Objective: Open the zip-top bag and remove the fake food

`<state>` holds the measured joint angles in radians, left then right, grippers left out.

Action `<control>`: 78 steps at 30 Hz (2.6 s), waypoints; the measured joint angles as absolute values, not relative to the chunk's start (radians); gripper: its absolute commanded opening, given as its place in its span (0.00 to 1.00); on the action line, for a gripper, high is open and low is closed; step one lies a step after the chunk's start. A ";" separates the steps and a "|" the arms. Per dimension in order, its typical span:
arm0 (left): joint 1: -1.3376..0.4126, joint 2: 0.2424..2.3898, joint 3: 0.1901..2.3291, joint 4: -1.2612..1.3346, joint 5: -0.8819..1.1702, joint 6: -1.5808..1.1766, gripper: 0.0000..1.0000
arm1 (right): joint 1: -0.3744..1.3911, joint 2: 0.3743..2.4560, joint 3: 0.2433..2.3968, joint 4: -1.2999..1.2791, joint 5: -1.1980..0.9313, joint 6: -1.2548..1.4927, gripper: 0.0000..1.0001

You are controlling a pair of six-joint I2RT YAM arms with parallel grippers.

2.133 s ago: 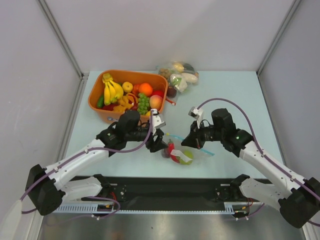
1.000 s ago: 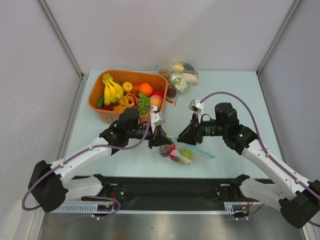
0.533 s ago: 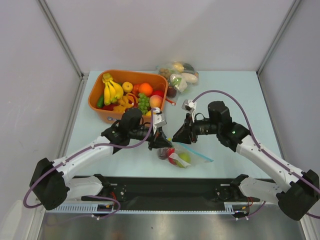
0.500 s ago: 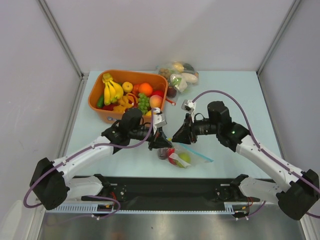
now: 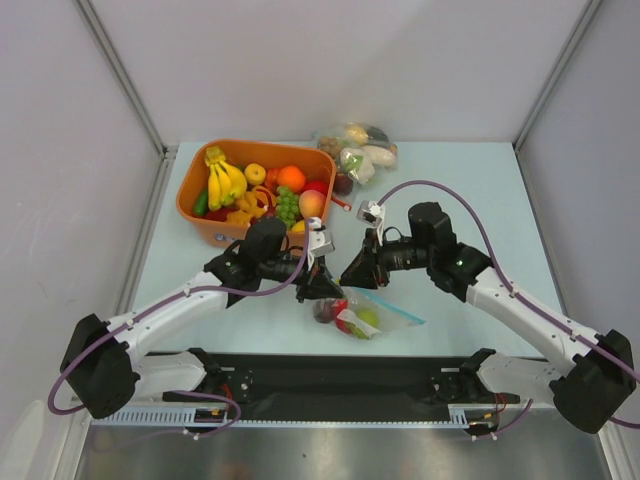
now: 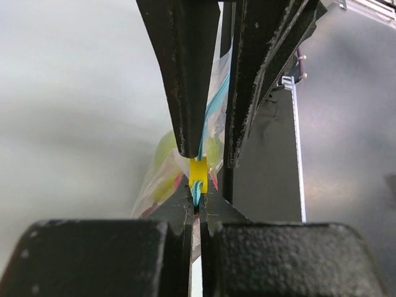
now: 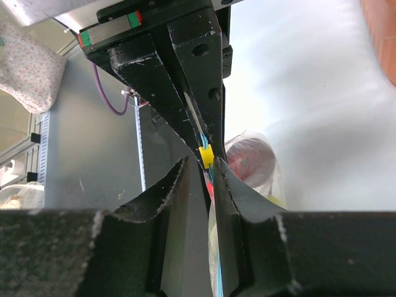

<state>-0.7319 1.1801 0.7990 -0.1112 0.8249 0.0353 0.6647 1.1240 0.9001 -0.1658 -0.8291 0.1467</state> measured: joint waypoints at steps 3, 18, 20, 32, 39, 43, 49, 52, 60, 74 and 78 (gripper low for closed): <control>-0.732 1.180 0.799 -0.118 0.825 0.035 0.00 | 0.667 1.130 0.900 -0.164 -0.830 0.147 0.27; -0.742 1.180 0.799 -0.127 0.832 0.035 0.00 | 0.673 1.171 0.900 -0.136 -0.836 0.147 0.31; -0.744 1.180 0.799 -0.118 0.833 0.035 0.00 | 0.683 1.171 0.900 -0.129 -0.836 0.147 0.32; -0.748 1.188 0.799 -0.117 0.832 0.035 0.00 | 0.688 1.171 0.904 -0.141 -0.847 0.138 0.28; -0.752 1.191 0.799 -0.117 0.832 0.035 0.00 | 0.688 1.171 0.904 -0.154 -0.855 0.131 0.24; -0.752 1.191 0.799 -0.118 0.831 0.035 0.00 | 0.688 1.171 0.904 -0.167 -0.857 0.126 0.17; -0.753 1.191 0.799 -0.120 0.830 0.035 0.00 | 0.688 1.171 0.904 -0.175 -0.854 0.111 0.01; -0.754 1.191 0.799 -0.119 0.828 0.035 0.00 | 0.688 1.168 0.904 -0.179 -0.851 0.106 0.00; -0.760 1.189 0.798 -0.114 0.809 0.035 0.00 | 0.688 1.153 0.903 -0.203 -0.836 0.088 0.00; -0.758 1.157 0.781 -0.083 0.738 0.033 0.00 | 0.642 1.115 0.887 -0.257 -0.828 0.064 0.00; -0.755 1.155 0.776 -0.080 0.706 0.027 0.00 | 0.632 1.109 0.881 -0.276 -0.825 0.051 0.00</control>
